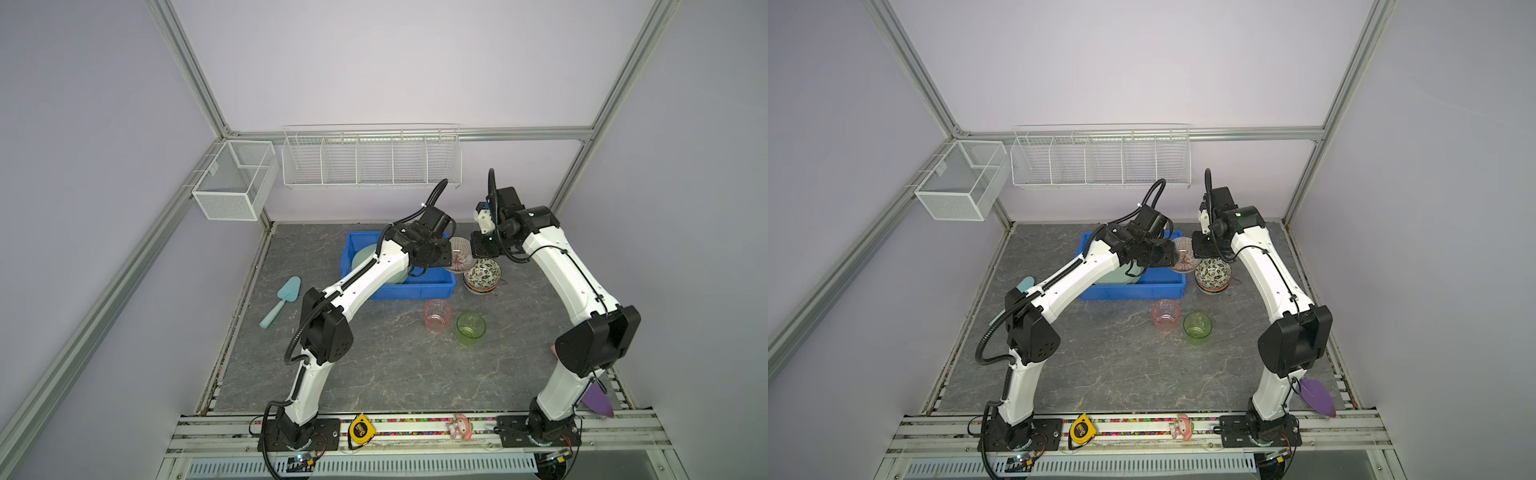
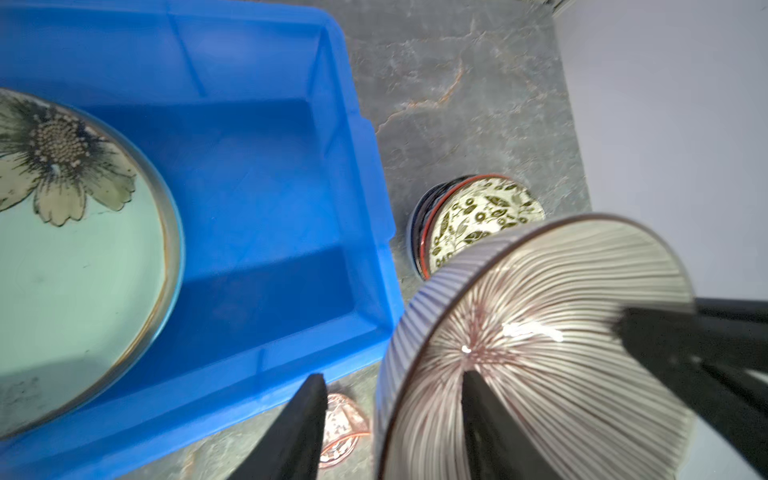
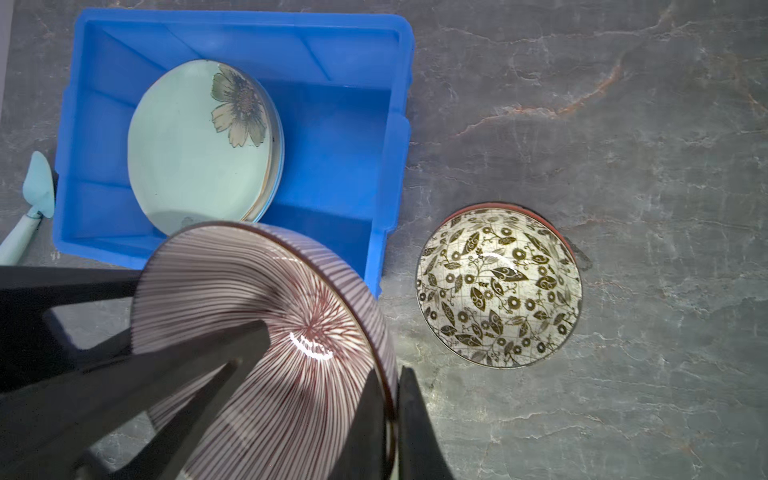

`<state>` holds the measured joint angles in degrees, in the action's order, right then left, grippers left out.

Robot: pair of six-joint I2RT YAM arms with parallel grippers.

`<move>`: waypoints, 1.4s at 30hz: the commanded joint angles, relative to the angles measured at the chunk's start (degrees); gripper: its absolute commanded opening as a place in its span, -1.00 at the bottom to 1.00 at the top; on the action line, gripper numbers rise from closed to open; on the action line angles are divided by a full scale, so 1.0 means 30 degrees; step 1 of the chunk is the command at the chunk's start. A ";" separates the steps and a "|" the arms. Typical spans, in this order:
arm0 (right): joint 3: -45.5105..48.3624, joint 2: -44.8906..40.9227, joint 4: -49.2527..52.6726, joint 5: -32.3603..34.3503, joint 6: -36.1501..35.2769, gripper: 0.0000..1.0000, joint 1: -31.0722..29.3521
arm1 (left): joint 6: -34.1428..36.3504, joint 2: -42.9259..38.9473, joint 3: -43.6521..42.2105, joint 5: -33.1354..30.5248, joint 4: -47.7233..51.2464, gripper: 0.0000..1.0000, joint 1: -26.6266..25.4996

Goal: Place the mixed dishes into the plastic bin
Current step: 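Carry the separated striped bowl over the bin with both grippers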

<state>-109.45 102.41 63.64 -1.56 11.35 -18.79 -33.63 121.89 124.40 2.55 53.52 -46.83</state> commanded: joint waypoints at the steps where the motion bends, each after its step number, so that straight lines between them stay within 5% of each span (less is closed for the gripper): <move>1: -0.0904 0.0648 -0.0179 -0.0475 0.0412 -0.86 -0.0485 | 0.0333 -0.0868 -0.0395 -0.0514 0.1220 -0.04 0.0512; 42: -0.2422 0.2250 -0.0177 -0.0449 0.0615 -0.86 -0.1403 | 0.0367 -0.1408 -0.1613 0.0567 0.0825 -0.70 0.1207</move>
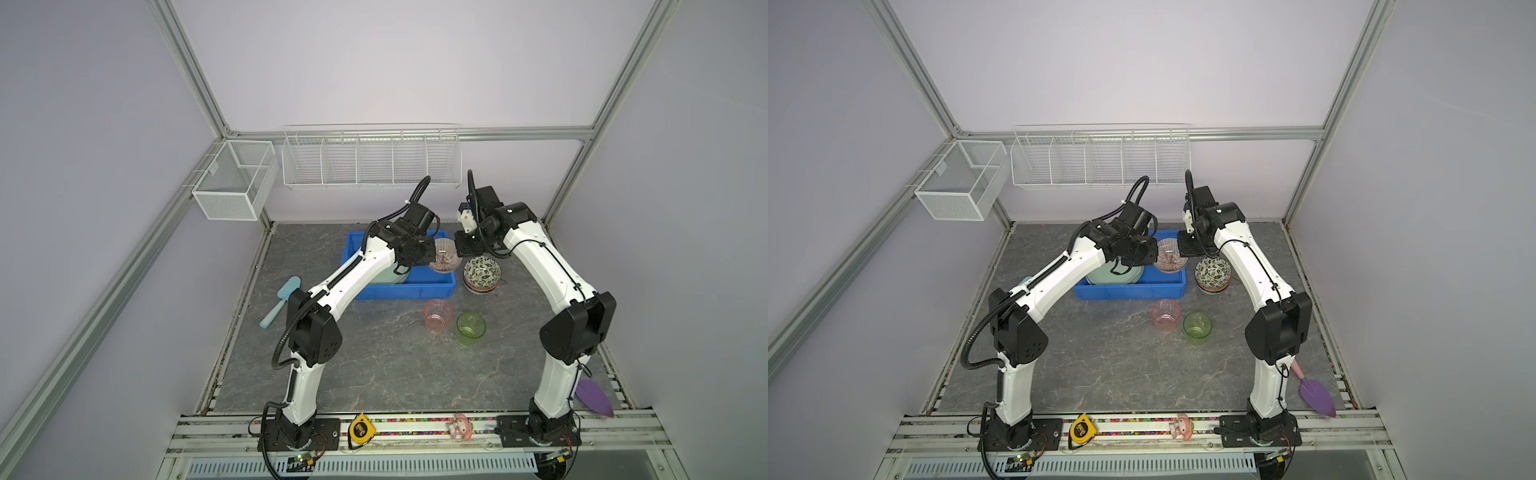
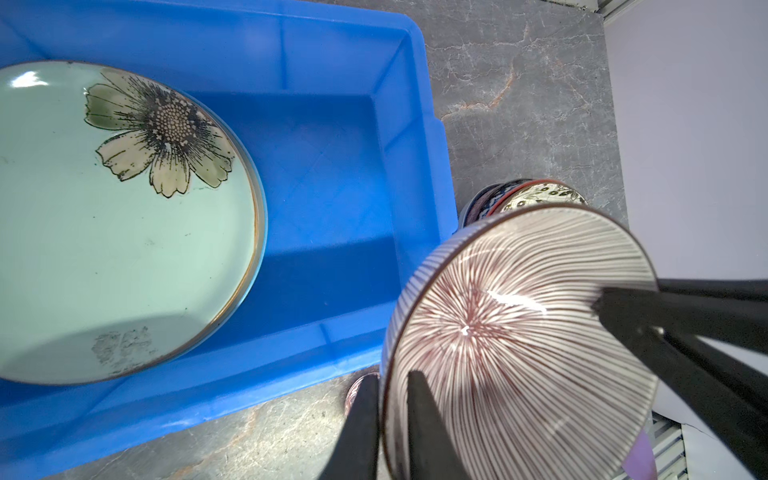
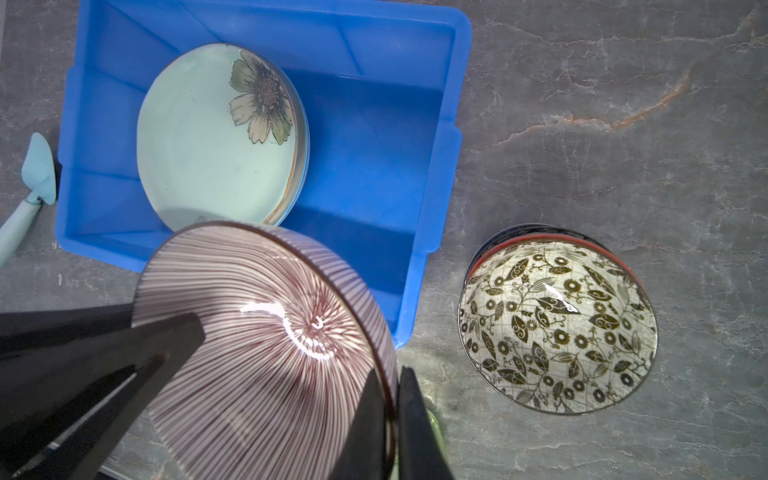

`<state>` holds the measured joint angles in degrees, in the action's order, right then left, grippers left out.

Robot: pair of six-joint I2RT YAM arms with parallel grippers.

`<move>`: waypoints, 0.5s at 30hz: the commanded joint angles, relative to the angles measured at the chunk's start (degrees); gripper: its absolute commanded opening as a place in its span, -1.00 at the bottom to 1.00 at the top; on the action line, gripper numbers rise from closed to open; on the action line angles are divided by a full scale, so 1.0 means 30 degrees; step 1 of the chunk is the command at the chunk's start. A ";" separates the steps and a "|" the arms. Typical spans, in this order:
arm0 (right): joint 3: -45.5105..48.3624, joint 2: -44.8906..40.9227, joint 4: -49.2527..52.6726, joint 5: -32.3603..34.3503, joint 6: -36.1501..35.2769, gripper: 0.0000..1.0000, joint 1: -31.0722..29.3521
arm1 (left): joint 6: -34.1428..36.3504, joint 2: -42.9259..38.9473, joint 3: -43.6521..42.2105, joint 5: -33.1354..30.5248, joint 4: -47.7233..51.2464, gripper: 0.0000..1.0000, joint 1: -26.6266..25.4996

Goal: Place the mixed dishes into the plastic bin
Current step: 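Carry the separated striped bowl over the bin with both grippers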

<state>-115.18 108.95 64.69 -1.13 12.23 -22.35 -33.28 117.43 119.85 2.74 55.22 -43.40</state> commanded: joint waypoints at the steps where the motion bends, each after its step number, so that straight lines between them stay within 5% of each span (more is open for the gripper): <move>1: -0.0515 0.0073 -0.0583 -0.0606 0.0319 -0.86 -0.0227 | 0.0253 0.0085 -0.0085 0.0536 0.0239 -0.70 0.0066; 15: -0.0544 0.0334 -0.0871 -0.1029 0.0324 -0.78 -0.0241 | 0.0282 0.0441 -0.0074 0.1282 0.0103 -1.00 0.0326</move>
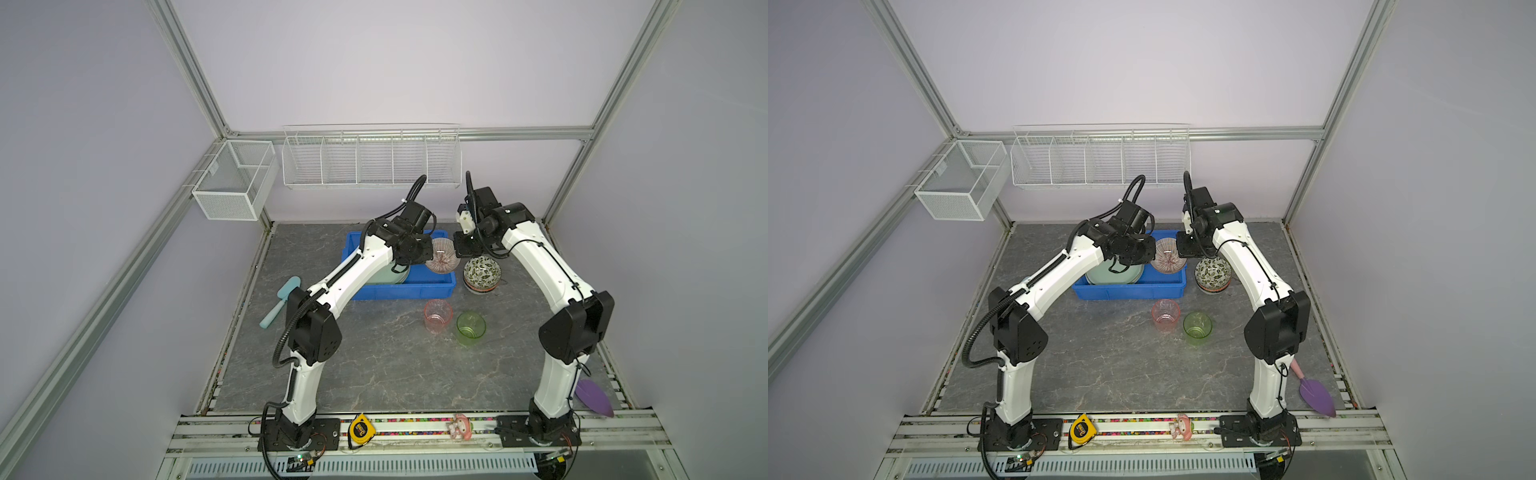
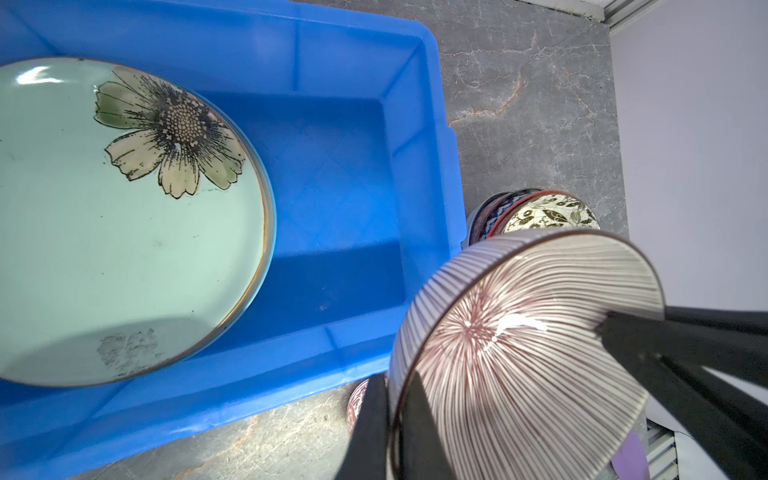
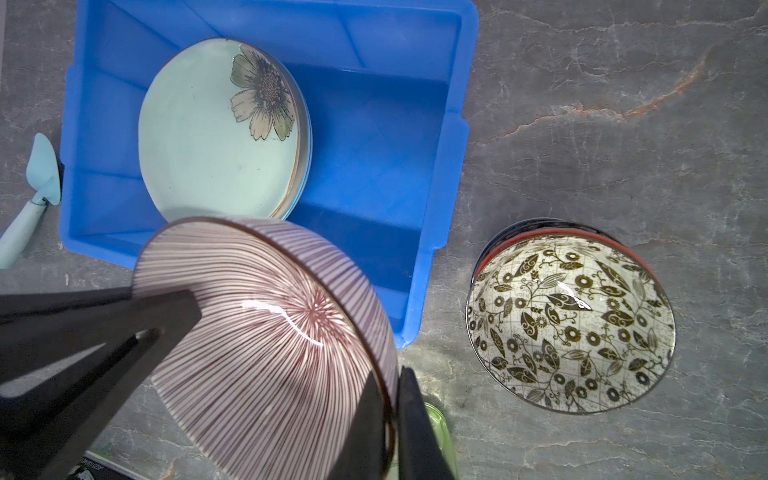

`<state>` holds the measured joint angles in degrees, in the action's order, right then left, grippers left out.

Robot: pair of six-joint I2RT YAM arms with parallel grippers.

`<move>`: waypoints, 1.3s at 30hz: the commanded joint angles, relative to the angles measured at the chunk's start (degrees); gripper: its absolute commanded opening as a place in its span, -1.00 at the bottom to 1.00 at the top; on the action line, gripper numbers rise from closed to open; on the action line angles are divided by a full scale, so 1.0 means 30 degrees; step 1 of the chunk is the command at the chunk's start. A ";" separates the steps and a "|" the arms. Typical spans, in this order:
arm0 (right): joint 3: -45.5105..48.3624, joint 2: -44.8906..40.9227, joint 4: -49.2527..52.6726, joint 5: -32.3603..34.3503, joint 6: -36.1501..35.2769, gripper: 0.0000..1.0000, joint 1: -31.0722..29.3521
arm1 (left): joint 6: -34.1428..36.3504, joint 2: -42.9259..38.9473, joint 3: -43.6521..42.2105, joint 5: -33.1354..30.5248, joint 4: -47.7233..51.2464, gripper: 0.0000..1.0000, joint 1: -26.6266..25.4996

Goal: Place the mixed dishes into the plastic bin
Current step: 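Carry the separated striped bowl over the bin with both grippers, then open the right gripper off the striped bowl while the left gripper lowers it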

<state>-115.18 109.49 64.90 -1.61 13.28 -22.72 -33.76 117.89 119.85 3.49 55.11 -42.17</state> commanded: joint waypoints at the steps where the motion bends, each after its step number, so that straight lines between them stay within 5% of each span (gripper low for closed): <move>1: -0.0524 0.0196 -0.1004 -0.0976 -0.0009 -0.76 -0.0098 | 0.0417 0.0287 -0.0120 0.1063 0.0075 -1.00 -0.0038; 12: -0.0075 -0.0150 -0.1950 -0.2766 0.0574 -0.23 0.0838 | 0.0062 0.0328 -0.0211 0.0776 -0.0664 -1.00 0.0986; 20: 0.1676 -0.1609 -0.2591 -0.4248 0.0840 0.33 0.2483 | -0.1081 0.2003 0.1035 -0.0166 -0.0823 -1.00 0.1948; 25: 0.2437 -0.2546 -0.2098 -0.3103 0.0334 0.58 0.2910 | -0.2873 0.3135 0.1674 -0.1039 -0.1700 -1.00 0.2150; 27: 0.2636 -0.2808 -0.1777 -0.2397 0.0052 0.86 0.3039 | -0.3831 0.3513 0.1826 -0.1370 -0.2228 -1.00 0.2149; 34: 0.3803 -0.3568 -0.2059 -0.2451 -0.0284 0.97 0.3530 | -0.5605 0.5539 0.3637 -0.0871 -0.3722 -1.00 0.2161; 36: 0.4009 -0.3619 -0.2103 -0.2467 -0.0277 0.77 0.4214 | -0.6005 0.6384 0.4605 -0.0663 -0.3584 -1.00 0.2134; 39: 0.4517 -0.3826 -0.2417 -0.2582 -0.0064 0.76 0.4550 | -0.6594 0.7238 0.5308 -0.0862 -0.3632 -1.00 0.2149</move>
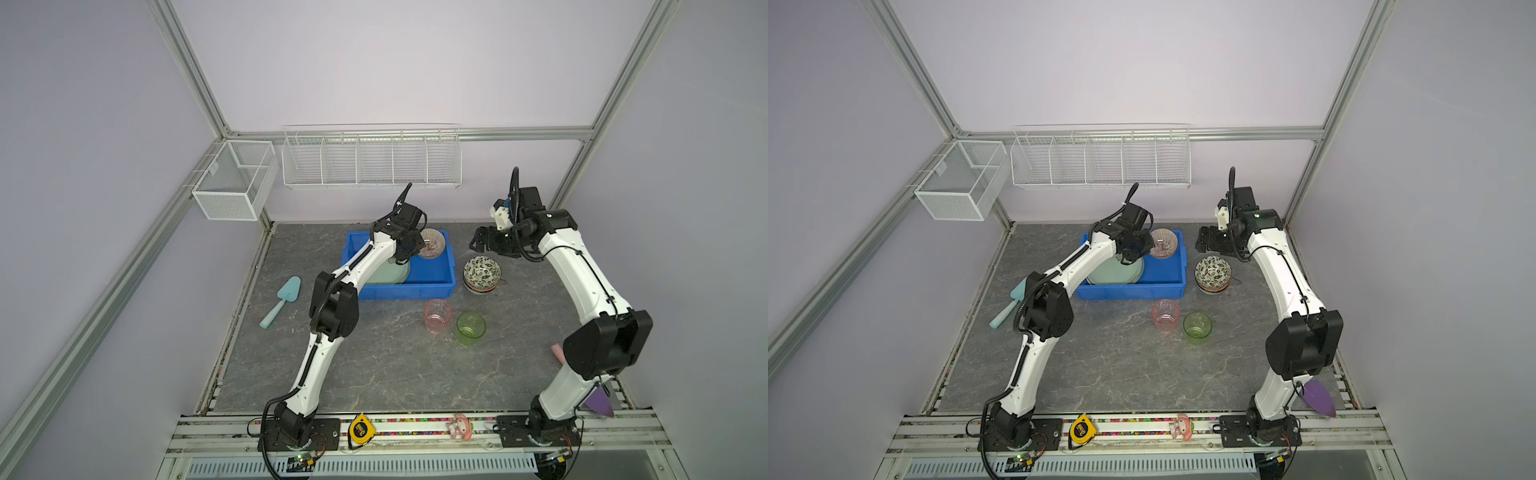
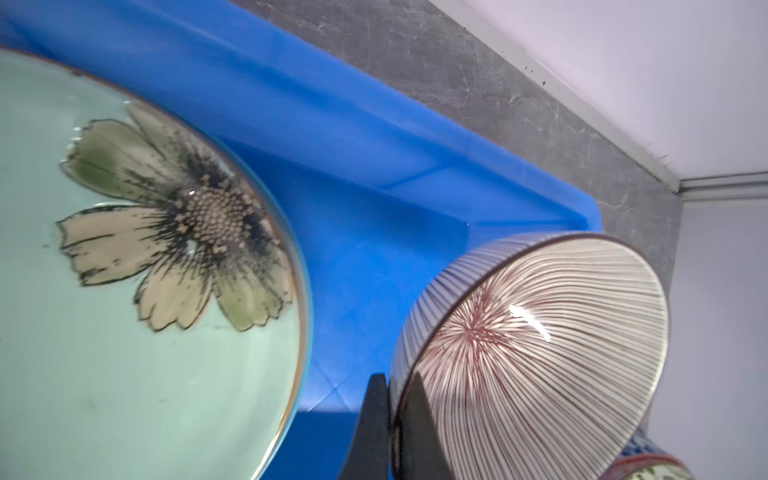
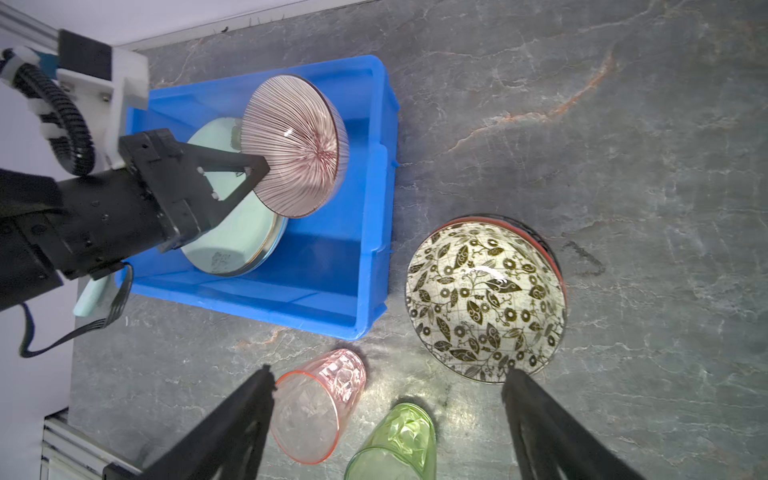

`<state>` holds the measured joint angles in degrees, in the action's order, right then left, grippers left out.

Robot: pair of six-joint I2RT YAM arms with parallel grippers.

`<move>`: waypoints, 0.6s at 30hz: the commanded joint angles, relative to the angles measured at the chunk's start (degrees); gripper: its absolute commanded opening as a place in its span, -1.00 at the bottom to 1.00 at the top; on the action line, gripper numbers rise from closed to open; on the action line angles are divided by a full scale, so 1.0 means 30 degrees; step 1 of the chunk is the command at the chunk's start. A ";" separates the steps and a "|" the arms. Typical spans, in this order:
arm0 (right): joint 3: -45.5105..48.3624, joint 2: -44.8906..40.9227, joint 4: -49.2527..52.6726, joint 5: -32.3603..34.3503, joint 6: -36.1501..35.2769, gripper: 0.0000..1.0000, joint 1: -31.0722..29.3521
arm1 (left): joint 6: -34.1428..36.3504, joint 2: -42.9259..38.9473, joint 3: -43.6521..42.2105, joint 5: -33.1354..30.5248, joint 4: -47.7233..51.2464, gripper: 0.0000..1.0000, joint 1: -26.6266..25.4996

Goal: Place the mixed dishes into the plastic bin
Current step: 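Open the right gripper off the striped bowl while the left gripper lowers it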

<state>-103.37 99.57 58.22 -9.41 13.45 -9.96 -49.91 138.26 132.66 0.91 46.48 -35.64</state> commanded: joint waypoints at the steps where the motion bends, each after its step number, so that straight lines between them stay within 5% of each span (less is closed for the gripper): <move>1: 0.0795 -0.0602 -0.0327 -0.0090 -0.0108 0.76 0.0399 | -0.1389 0.0632 0.1123 -0.0077 -0.0840 -1.00 -0.0018; 18: 0.2370 -0.0934 -0.0978 -0.1187 0.0141 0.76 0.1302 | -0.1829 0.1480 0.1208 -0.0850 -0.0757 -1.00 0.0007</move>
<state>-97.10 98.26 55.81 -11.44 13.67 -6.44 -53.87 141.71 133.88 -0.30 45.71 -35.64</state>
